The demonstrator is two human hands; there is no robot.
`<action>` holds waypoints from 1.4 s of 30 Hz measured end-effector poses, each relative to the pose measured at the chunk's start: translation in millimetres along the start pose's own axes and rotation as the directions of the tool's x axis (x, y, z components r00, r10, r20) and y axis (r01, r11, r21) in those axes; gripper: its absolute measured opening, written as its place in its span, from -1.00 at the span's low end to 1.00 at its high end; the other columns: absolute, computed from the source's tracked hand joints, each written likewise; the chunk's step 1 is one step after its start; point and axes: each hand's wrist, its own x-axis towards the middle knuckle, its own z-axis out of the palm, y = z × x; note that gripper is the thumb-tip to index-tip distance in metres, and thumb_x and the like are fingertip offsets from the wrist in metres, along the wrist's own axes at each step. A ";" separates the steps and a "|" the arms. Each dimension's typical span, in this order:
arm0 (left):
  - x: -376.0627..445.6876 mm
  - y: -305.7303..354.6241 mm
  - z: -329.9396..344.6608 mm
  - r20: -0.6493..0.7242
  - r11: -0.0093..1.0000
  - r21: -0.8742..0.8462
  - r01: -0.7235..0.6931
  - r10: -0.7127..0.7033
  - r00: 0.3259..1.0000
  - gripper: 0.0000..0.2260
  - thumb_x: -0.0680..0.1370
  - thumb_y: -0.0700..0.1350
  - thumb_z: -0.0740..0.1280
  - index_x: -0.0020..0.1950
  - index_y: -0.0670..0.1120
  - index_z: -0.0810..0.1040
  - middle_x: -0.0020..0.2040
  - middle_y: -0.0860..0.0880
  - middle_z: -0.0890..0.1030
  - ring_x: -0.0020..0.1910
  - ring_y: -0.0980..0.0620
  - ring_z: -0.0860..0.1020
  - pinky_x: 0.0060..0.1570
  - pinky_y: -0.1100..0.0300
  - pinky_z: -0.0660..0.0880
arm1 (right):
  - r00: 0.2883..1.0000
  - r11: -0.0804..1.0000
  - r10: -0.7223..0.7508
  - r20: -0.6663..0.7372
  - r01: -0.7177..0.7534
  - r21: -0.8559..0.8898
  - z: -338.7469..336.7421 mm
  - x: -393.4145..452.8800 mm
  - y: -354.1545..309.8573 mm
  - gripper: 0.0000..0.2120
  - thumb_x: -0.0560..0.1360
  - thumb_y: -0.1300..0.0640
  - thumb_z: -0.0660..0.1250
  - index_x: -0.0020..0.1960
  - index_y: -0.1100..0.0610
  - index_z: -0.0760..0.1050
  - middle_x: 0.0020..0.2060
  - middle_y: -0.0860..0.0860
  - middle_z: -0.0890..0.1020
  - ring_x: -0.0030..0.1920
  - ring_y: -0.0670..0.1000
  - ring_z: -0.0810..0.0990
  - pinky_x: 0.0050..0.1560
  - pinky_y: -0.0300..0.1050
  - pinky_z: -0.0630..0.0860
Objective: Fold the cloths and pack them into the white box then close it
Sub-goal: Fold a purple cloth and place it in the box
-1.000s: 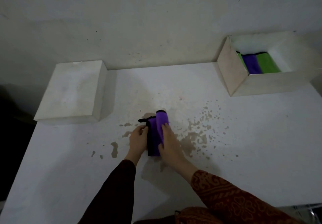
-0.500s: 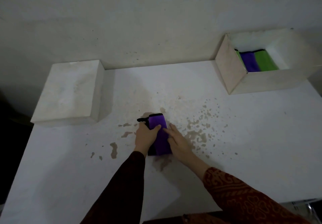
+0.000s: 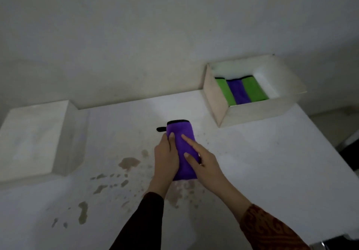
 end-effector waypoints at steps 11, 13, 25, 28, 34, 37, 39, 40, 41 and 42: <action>91.4 153.6 146.5 0.279 0.987 -0.140 -0.073 0.110 0.954 -0.76 0.55 -0.13 0.25 0.21 -0.08 0.42 -0.08 -0.10 0.59 -0.15 -0.03 0.56 -0.13 0.12 0.56 | 0.978 0.963 -0.148 -0.150 0.108 -0.246 -234.4 92.2 8.7 -0.56 0.49 0.26 0.30 0.33 -0.01 0.43 0.17 0.14 0.57 0.12 0.07 0.55 0.15 -0.15 0.48; 108.9 166.8 174.5 0.375 0.979 -0.205 0.019 0.060 0.925 -0.69 0.54 -0.23 0.25 0.28 -0.12 0.36 0.01 -0.17 0.57 -0.15 -0.02 0.55 -0.23 0.14 0.57 | 0.990 0.942 -0.090 -0.112 0.048 -0.332 -269.0 110.2 12.1 -0.51 0.46 0.31 0.28 0.35 0.00 0.40 0.16 0.15 0.53 0.06 0.05 0.52 -0.01 -0.29 0.40; 189.6 160.9 322.5 0.514 0.954 -0.176 0.242 -0.120 0.849 -0.54 0.47 -0.38 0.32 0.34 -0.22 0.30 -0.08 -0.16 0.50 -0.24 -0.03 0.56 -0.40 0.24 0.60 | 0.981 0.725 0.193 0.026 -0.125 -0.677 -359.5 204.6 88.9 -0.43 0.48 0.36 0.21 0.46 0.17 0.21 0.41 0.23 0.18 0.37 0.21 0.30 0.36 -0.16 0.22; 203.8 157.9 349.4 0.520 0.956 -0.143 0.256 -0.147 0.841 -0.58 0.47 -0.36 0.33 0.31 -0.22 0.34 0.01 -0.23 0.49 -0.18 -0.09 0.56 -0.39 0.20 0.61 | 0.967 0.599 0.255 0.009 -0.151 -0.786 -364.4 216.8 105.0 -0.35 0.48 0.30 0.25 0.50 0.15 0.07 0.46 0.28 0.03 0.43 0.30 0.14 0.44 0.01 0.19; 216.7 150.4 379.0 0.434 0.988 -0.025 0.152 -0.126 0.892 -0.62 0.45 -0.31 0.34 0.26 -0.21 0.43 0.06 -0.29 0.59 -0.04 -0.20 0.60 -0.26 0.15 0.57 | 0.958 0.334 0.285 0.001 -0.098 -0.938 -356.0 227.4 124.6 -0.28 0.48 0.30 0.29 0.50 0.24 -0.03 0.50 0.27 -0.18 0.50 0.32 -0.14 0.46 0.16 0.10; 218.5 147.6 382.3 0.432 0.996 0.055 0.071 -0.087 0.898 -0.64 0.43 -0.28 0.35 0.23 -0.19 0.46 0.04 -0.28 0.64 0.04 -0.19 0.61 -0.03 0.10 0.52 | 0.918 0.301 0.395 0.039 -0.089 -0.949 -352.5 236.4 137.0 -0.25 0.51 0.33 0.24 0.50 0.26 -0.18 0.50 0.25 -0.24 0.49 0.29 -0.25 0.49 0.17 -0.04; 218.7 145.6 379.8 0.449 0.995 0.094 0.037 -0.076 0.890 -0.63 0.43 -0.28 0.36 0.24 -0.18 0.46 0.04 -0.27 0.65 0.05 -0.16 0.61 0.02 0.11 0.51 | 0.893 0.307 0.446 0.054 -0.097 -0.947 -352.9 243.5 141.8 -0.25 0.52 0.37 0.19 0.50 0.26 -0.24 0.50 0.24 -0.25 0.49 0.28 -0.26 0.49 0.15 -0.07; 217.8 145.3 376.7 0.460 0.994 0.111 0.023 -0.072 0.885 -0.61 0.44 -0.28 0.35 0.26 -0.18 0.45 0.06 -0.26 0.64 0.06 -0.15 0.61 0.04 0.12 0.51 | 0.882 0.315 0.468 0.059 -0.104 -0.944 -353.9 246.6 142.5 -0.24 0.51 0.39 0.18 0.49 0.26 -0.26 0.50 0.23 -0.26 0.50 0.27 -0.26 0.49 0.14 -0.06; 216.8 145.5 372.1 0.472 0.992 0.129 -0.001 -0.061 0.880 -0.60 0.44 -0.27 0.35 0.28 -0.17 0.44 0.07 -0.25 0.64 0.08 -0.15 0.60 0.05 0.12 0.50 | 0.872 0.319 0.486 0.062 -0.110 -0.941 -354.0 249.1 142.2 -0.21 0.49 0.42 0.19 0.49 0.25 -0.28 0.50 0.22 -0.26 0.50 0.26 -0.25 0.49 0.13 -0.05; 215.9 145.4 366.8 0.481 0.988 0.151 -0.035 -0.042 0.875 -0.59 0.45 -0.26 0.35 0.30 -0.17 0.43 0.08 -0.24 0.64 0.08 -0.15 0.60 0.06 0.12 0.50 | 0.866 0.316 0.497 0.060 -0.116 -0.942 -353.2 250.8 141.2 -0.17 0.47 0.44 0.21 0.49 0.25 -0.30 0.50 0.21 -0.27 0.50 0.25 -0.25 0.49 0.13 -0.04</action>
